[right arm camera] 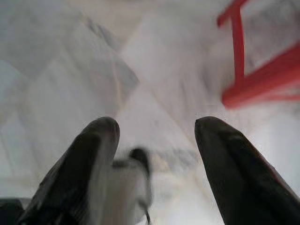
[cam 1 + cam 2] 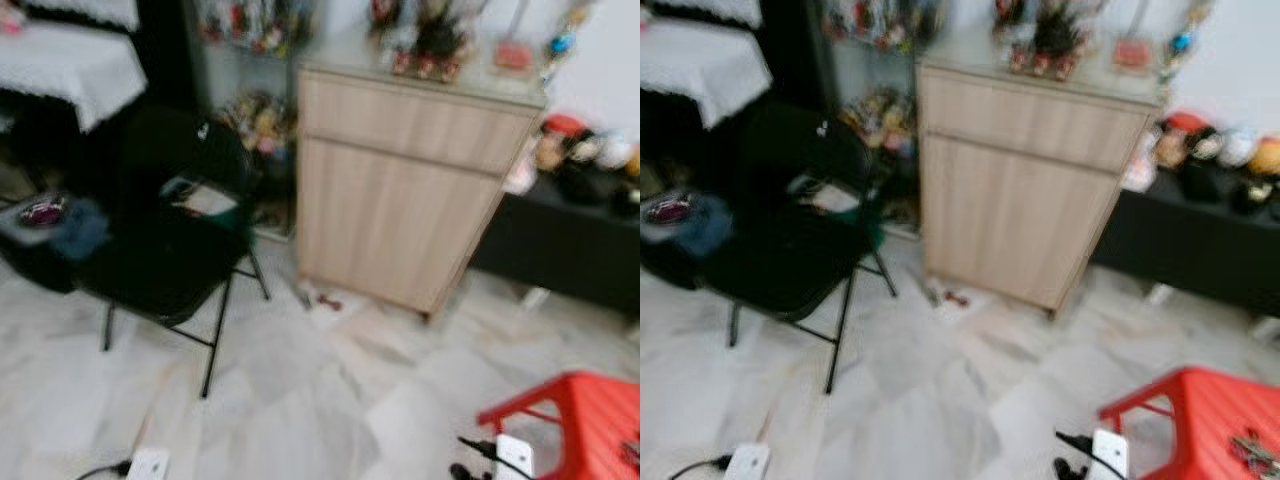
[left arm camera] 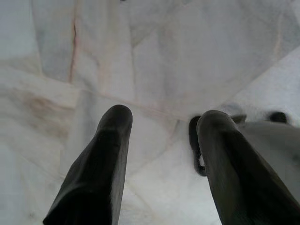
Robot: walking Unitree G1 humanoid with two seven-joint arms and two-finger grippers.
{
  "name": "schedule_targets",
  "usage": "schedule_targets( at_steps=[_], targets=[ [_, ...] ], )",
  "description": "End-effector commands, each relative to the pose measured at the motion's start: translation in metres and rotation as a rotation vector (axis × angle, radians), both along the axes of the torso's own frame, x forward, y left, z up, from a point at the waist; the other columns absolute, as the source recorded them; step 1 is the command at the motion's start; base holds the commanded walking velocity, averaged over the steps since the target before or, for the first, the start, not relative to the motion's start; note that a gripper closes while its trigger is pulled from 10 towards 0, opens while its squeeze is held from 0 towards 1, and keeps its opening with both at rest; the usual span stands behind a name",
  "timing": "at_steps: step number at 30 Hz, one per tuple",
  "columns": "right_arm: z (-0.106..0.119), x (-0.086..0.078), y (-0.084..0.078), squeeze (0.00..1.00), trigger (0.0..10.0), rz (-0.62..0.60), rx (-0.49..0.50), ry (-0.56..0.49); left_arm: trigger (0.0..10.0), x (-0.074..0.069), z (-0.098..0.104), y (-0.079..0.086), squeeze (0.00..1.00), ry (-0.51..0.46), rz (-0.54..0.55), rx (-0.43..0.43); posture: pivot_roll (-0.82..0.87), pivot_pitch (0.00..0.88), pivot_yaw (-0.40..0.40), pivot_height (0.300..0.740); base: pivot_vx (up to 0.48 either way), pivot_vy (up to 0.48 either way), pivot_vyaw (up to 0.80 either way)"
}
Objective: Hang keys on a hook
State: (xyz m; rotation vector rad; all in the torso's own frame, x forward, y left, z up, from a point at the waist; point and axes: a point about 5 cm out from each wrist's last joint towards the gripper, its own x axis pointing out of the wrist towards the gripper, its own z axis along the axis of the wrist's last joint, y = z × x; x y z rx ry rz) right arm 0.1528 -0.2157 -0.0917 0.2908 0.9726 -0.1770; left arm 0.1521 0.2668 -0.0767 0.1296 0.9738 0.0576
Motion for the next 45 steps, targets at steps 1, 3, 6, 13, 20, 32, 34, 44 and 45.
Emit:
schedule_targets(
  at_steps=[1, 3, 6, 13, 20, 32, 34, 44, 45],
  targets=[
    [0.0010, -0.0001, -0.0050, 0.00, 10.0, 0.003, -0.014, 0.001, 10.0, 0.0026, -0.0002, -0.0038, 0.00, -0.005, -0.011, -0.006, 0.16, 0.000, -0.017, 0.740, 0.000, 0.000, -0.74],
    [0.0008, -0.0005, -0.0050, 0.00, 10.0, 0.004, -0.015, 0.004, 10.0, 0.0023, -0.0004, -0.0040, 0.00, -0.004, -0.011, -0.007, 0.16, 0.000, -0.018, 0.740, 0.000, 0.000, -0.73],
    [0.0004, -0.0012, -0.0049, 0.00, 10.0, 0.003, -0.016, 0.011, 10.0, 0.0020, -0.0005, -0.0041, 0.00, -0.002, -0.014, -0.007, 0.16, 0.000, -0.017, 0.740, 0.000, 0.000, -0.74],
    [-0.0001, -0.0020, -0.0045, 0.00, 10.0, 0.000, -0.013, 0.016, 10.0, 0.0019, -0.0007, -0.0046, 0.00, 0.001, -0.024, -0.010, 0.15, 0.000, -0.013, 0.740, 0.000, 0.000, -0.74],
    [0.0018, 0.0017, -0.0057, 0.00, 10.0, -0.006, -0.017, -0.005, 10.0, 0.0051, 0.0004, -0.0056, 0.00, -0.008, -0.036, -0.008, 0.16, 0.000, -0.021, 0.740, 0.000, -0.127, -0.52],
    [0.0023, 0.0027, -0.0058, 0.00, 10.0, -0.013, -0.018, -0.013, 10.0, 0.0050, 0.0004, -0.0051, 0.00, -0.004, -0.031, -0.010, 0.16, 0.000, -0.023, 0.740, 0.000, -0.298, 0.00],
    [0.0021, 0.0023, -0.0059, 0.00, 10.0, -0.013, -0.018, -0.011, 10.0, 0.0048, 0.0004, -0.0052, 0.00, -0.004, -0.032, -0.012, 0.16, 0.000, -0.023, 0.740, 0.000, -0.298, 0.00],
    [0.0020, 0.0013, -0.0065, 0.00, 10.0, -0.025, -0.019, -0.015, 10.0, 0.0040, -0.0001, -0.0058, 0.00, 0.000, -0.039, -0.012, 0.16, 0.000, -0.017, 0.740, 0.000, -0.298, 0.00],
    [0.0020, 0.0013, -0.0065, 0.00, 10.0, -0.025, -0.019, -0.015, 10.0, 0.0041, -0.0001, -0.0058, 0.00, 0.000, -0.040, -0.012, 0.16, 0.000, -0.017, 0.740, 0.000, -0.300, 0.00]
  ],
)
